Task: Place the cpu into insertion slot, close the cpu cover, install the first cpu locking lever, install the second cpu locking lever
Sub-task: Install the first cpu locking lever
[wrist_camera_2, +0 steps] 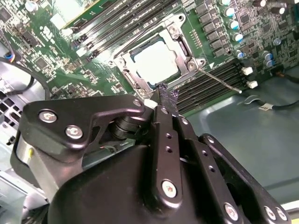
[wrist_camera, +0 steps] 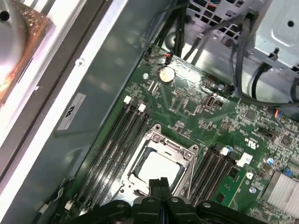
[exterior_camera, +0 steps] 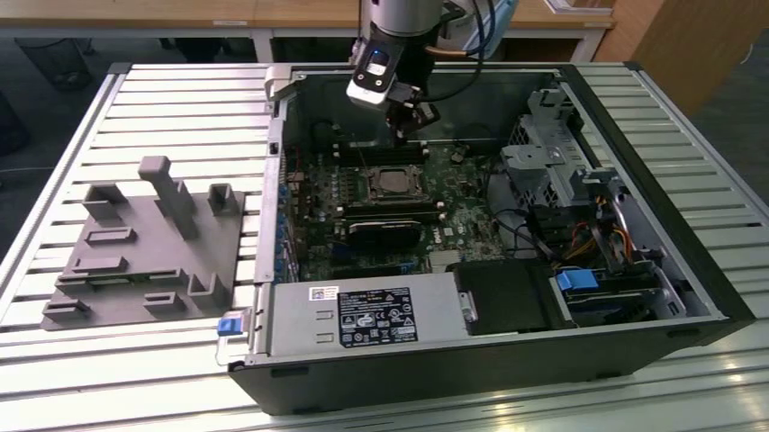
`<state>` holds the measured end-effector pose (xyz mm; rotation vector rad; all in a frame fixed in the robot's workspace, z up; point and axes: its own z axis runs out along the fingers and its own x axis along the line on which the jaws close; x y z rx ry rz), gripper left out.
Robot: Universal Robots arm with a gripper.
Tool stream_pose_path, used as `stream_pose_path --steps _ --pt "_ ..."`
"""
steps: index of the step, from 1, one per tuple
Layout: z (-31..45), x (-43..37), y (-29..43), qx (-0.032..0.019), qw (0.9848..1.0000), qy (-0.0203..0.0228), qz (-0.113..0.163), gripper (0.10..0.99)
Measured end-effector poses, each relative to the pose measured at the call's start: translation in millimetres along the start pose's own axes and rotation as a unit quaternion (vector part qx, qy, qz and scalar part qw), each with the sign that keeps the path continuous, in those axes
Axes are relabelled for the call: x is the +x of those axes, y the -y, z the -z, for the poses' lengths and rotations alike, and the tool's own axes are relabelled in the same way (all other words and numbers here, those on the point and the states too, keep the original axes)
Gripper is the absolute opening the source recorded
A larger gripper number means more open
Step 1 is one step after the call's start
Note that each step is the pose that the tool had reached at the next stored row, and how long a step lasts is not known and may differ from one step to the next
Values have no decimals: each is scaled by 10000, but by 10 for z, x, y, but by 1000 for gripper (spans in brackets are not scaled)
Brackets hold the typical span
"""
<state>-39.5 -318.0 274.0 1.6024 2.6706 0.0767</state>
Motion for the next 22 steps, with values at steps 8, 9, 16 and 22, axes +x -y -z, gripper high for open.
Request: stream_pose_path --steps 8,9,16,22 --pt "0 -1 0 1 9996 -16 294 106" --pt "0 -1 0 1 9994 -19 333 106" --pt "0 -1 1 2 9976 -38 688 106" --pt "0 -1 1 3 9925 -68 1219 106"
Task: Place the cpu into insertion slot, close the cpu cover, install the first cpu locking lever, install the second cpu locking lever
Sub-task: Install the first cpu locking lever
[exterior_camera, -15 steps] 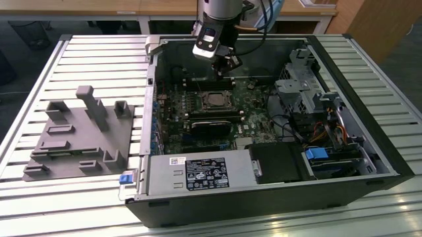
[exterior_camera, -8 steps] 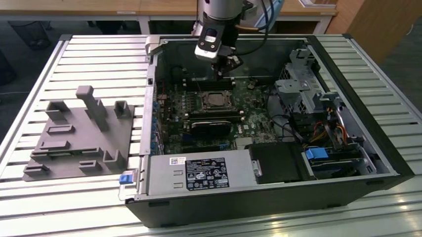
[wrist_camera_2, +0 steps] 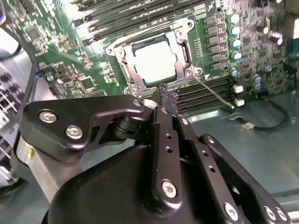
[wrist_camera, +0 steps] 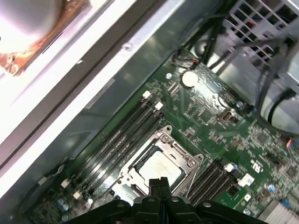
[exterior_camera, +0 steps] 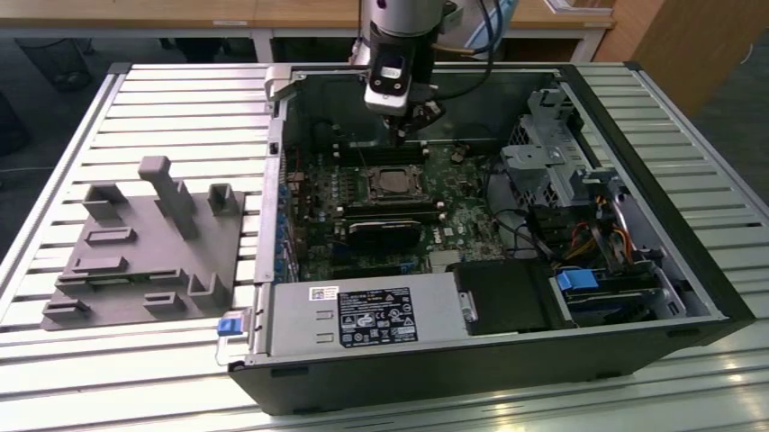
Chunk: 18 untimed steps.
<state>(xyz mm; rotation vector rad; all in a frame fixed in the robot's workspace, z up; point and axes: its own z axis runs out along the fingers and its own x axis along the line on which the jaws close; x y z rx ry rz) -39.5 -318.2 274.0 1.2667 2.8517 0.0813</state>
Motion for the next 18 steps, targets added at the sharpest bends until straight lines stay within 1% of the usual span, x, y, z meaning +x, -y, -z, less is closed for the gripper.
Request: stream_pose_path --steps 2,4,6,8,11,16,18 --pt "0 0 0 1 9998 -10 179 106" --pt "0 0 0 1 9994 -20 359 106" --pt "0 0 0 2 9985 -30 538 106" --pt "0 0 0 2 9974 -40 725 106" --pt "-1 0 0 3 9951 -55 986 106" --pt "-3 3 4 4 9906 -76 1363 106" --pt "-3 5 6 5 9886 -84 1503 106"
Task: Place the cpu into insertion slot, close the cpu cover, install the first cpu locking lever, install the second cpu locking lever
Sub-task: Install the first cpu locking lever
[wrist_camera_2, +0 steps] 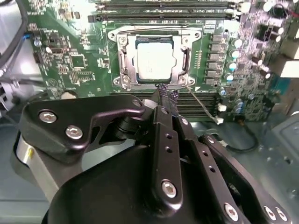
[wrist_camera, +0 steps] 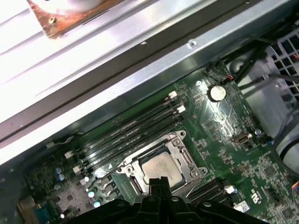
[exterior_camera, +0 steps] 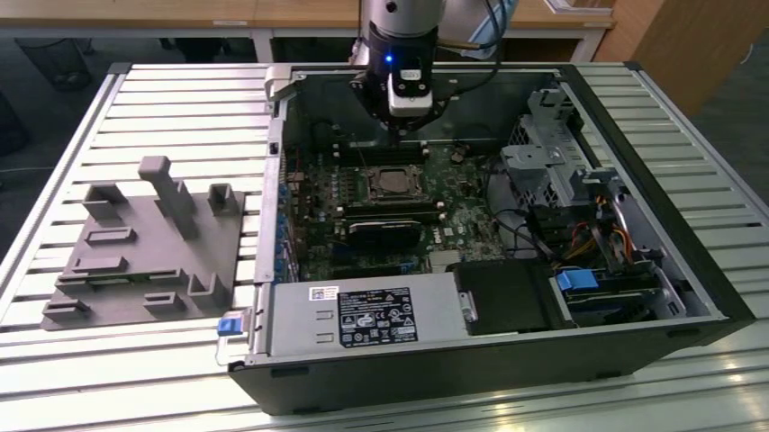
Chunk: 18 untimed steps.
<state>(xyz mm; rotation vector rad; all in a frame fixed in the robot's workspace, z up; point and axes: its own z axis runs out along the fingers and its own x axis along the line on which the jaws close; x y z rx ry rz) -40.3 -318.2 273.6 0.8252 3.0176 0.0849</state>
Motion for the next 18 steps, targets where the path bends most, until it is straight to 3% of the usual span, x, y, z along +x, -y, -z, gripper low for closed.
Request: stream_pose_path --steps 5,9,14,18 --pt "-4 1 1 1 9990 -25 453 106" --pt "-6 1 1 2 9967 -45 812 106" --pt "-6 1 1 3 9920 -70 1262 106" --pt "-7 1 0 4 9867 -90 1623 106"
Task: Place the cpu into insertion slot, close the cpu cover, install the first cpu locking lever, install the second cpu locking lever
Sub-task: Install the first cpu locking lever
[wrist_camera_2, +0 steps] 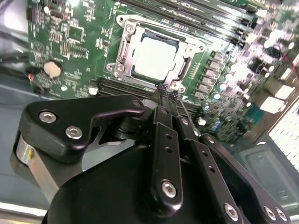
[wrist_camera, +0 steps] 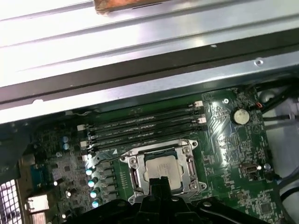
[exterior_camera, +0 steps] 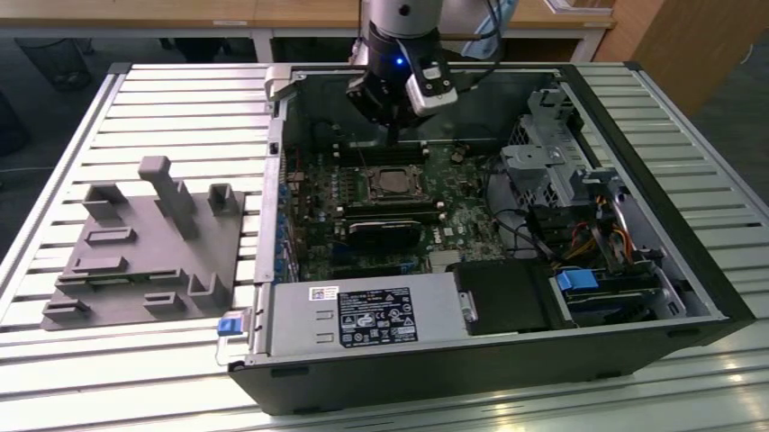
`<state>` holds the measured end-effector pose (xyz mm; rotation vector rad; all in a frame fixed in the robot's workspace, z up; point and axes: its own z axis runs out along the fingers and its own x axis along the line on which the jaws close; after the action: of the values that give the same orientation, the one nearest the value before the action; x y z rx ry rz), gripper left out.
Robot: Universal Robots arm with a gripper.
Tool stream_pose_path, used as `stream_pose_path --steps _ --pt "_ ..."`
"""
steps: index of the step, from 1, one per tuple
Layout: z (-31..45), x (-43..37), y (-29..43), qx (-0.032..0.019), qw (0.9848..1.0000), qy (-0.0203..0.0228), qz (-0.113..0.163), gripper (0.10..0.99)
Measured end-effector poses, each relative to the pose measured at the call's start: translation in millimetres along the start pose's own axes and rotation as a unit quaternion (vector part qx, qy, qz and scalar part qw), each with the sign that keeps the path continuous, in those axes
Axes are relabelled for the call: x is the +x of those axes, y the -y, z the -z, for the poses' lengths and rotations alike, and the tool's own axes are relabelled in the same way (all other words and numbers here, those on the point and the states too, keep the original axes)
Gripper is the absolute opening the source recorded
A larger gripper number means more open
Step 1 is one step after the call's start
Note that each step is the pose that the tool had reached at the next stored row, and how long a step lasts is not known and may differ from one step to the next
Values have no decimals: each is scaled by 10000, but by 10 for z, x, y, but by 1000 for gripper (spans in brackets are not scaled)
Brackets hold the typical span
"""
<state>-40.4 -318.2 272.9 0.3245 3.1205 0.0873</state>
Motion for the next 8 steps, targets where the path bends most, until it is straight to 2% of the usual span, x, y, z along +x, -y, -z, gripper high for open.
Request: stream_pose_path --steps 4,8 --pt "0 0 0 1 9994 -20 352 106" --pt "0 0 0 2 9977 -38 681 106"
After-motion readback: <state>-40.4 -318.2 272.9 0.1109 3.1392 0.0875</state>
